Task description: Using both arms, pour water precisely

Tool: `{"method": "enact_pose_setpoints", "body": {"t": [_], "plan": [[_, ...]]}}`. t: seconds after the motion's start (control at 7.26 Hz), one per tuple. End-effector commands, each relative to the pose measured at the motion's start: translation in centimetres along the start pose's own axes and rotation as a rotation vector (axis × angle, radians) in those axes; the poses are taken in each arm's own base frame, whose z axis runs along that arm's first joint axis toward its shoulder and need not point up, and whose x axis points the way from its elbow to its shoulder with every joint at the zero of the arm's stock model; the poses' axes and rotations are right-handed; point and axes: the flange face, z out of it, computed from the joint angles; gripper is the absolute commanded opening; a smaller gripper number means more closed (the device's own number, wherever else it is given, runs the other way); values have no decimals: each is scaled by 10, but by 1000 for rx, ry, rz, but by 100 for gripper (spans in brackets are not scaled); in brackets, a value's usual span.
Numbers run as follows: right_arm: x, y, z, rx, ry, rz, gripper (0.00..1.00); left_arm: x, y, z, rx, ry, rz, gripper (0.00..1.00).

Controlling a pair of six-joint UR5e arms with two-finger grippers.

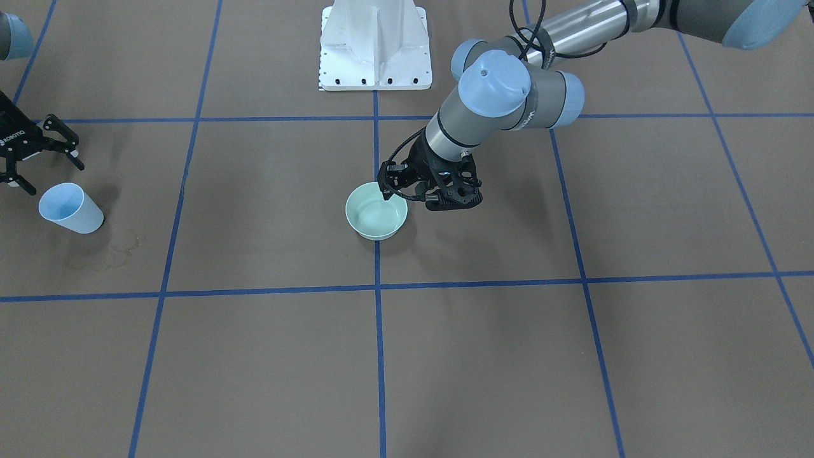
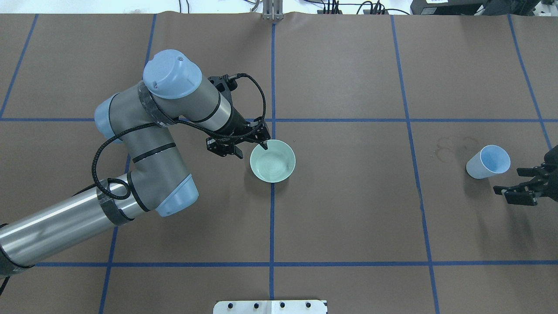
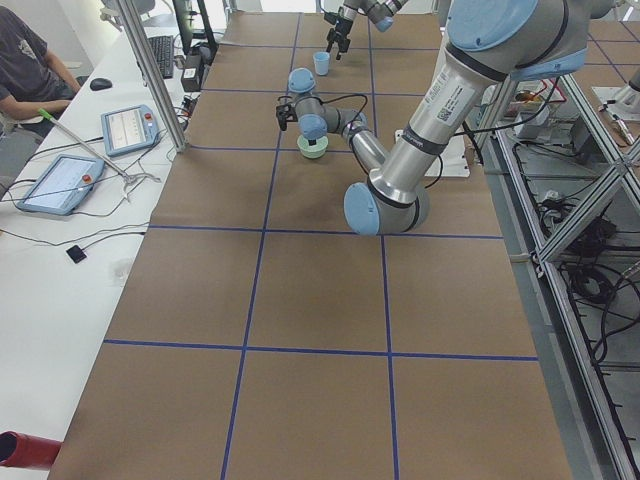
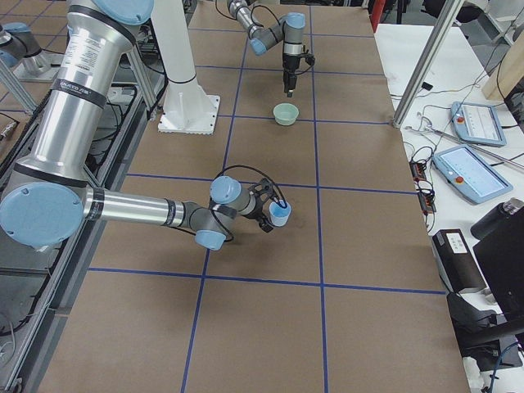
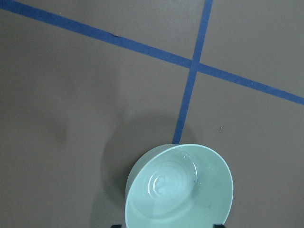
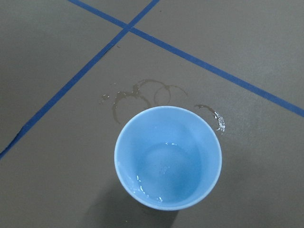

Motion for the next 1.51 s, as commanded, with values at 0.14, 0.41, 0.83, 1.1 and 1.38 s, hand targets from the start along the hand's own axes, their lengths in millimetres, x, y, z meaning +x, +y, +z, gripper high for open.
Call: {"method": "enact_pose_setpoints", "body": {"t": [0.14,0.41,0.83,1.1,1.38], "plan": [[4,-8,26,4,-1,23,100,-1,0,0,0,-1,-1,71],[8,-12,26,41,39,20,100,0,-2,-1,3,1,-1,71],[11,-13,25,110,39,27,99,1,-1,-3,3,4,-1,71],[5,-20,27,130,18,41,98,1,0,-5,5,8,1,72],[5,-22,33,129,15,39,98,-4,0,-6,4,5,-1,72]]}}
